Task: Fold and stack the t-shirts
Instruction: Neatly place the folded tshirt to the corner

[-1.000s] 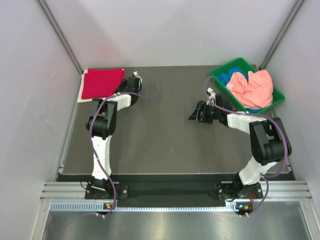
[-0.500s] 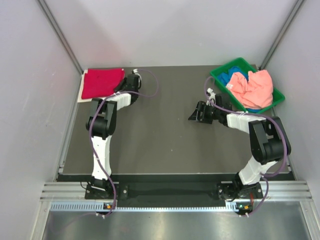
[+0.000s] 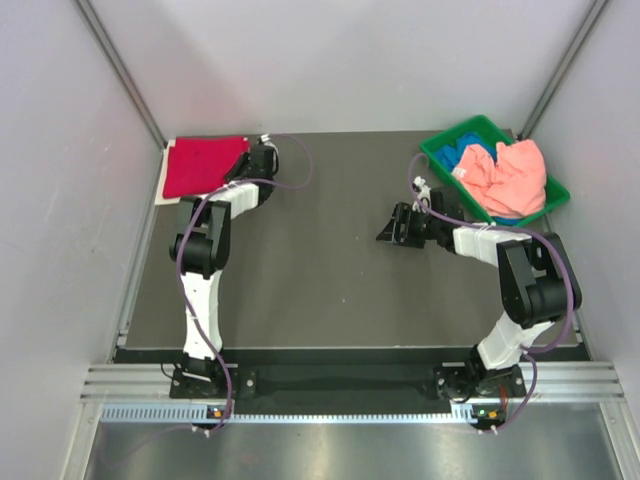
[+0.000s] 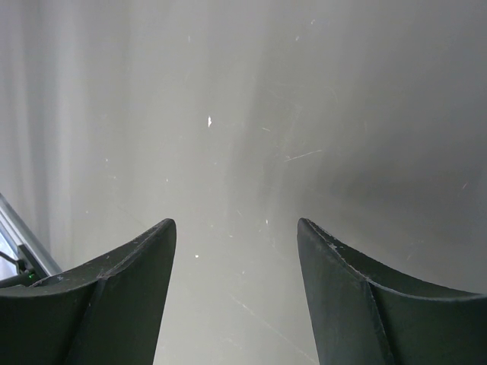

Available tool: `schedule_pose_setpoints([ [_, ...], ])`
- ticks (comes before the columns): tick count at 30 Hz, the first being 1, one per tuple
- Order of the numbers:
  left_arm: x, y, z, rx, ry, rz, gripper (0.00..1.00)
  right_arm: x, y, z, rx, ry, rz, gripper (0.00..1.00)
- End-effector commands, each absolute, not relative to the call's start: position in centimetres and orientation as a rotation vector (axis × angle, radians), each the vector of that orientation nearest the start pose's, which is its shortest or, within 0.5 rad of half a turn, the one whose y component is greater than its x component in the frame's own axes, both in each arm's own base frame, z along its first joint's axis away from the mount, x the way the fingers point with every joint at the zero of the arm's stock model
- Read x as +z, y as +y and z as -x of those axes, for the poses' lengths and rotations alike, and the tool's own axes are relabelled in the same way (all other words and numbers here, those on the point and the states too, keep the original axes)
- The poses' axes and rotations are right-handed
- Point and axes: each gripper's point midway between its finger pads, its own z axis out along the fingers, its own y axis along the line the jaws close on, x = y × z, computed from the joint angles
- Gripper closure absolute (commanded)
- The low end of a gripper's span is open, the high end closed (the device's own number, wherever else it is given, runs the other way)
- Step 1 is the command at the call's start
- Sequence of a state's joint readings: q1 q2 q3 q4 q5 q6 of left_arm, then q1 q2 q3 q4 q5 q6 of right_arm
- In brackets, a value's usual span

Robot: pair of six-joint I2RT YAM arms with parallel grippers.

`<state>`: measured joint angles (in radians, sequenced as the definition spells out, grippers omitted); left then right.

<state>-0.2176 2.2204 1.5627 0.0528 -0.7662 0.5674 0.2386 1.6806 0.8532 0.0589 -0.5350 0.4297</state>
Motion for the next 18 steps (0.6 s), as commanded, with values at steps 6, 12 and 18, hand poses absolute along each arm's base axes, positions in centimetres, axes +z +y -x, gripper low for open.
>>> schedule_pose_setpoints([
  [6, 9.8, -2.4, -53.9, 0.792, 2.153, -0.445, 0.64, 8.2, 20.2, -36.5, 0.971, 2.320, 0.104, 0.35],
  [12, 12.5, -6.5, -51.3, 0.471, 2.182, -0.439, 0.55, 8.7, 19.6, -36.7, 0.923, 2.312, 0.105, 0.35],
  [18, 12.6, -5.6, -52.7, 0.326, 2.256, -0.320, 0.59, 8.6, 19.2, -36.9, 0.880, 2.312, 0.092, 0.35],
])
